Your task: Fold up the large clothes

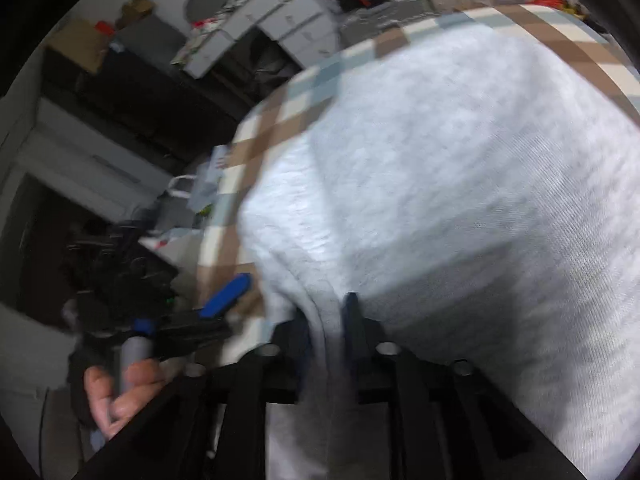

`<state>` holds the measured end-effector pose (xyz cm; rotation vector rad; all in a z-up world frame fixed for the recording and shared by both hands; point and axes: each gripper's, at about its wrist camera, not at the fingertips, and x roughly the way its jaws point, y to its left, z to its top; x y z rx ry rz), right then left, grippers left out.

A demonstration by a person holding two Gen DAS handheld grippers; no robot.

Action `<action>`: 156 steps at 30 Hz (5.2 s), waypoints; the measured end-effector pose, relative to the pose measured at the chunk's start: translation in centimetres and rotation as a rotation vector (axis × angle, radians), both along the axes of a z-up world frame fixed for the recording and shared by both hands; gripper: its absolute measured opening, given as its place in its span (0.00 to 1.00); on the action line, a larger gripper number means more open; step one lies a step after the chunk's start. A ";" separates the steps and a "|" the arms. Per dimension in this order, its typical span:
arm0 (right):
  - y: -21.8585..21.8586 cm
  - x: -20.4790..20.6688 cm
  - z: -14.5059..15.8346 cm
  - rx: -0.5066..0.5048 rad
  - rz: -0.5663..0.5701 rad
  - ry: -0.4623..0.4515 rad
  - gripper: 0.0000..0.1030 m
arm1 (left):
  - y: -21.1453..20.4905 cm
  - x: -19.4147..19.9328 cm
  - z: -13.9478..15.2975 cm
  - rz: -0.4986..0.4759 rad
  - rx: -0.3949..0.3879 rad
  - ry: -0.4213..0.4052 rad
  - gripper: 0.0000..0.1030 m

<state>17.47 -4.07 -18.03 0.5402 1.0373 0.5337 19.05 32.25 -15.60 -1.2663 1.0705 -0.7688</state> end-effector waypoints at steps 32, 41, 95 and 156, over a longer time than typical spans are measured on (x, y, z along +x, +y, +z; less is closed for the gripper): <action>-19.7 -13.6 -2.0 0.456 -0.239 -0.150 0.93 | -13.9 -11.0 2.5 -0.415 0.308 -0.073 0.07; -16.0 -11.2 -4.1 0.248 -0.002 0.056 0.00 | -9.2 -10.7 3.7 -0.319 0.539 -0.152 0.05; 2.5 8.6 3.8 -0.574 0.398 -0.024 0.13 | -12.0 -12.3 -1.0 -0.302 0.562 -0.045 0.00; -9.1 -3.9 -0.4 -0.308 0.143 -0.172 0.42 | -17.2 -14.7 8.9 -0.006 1.290 -0.469 0.80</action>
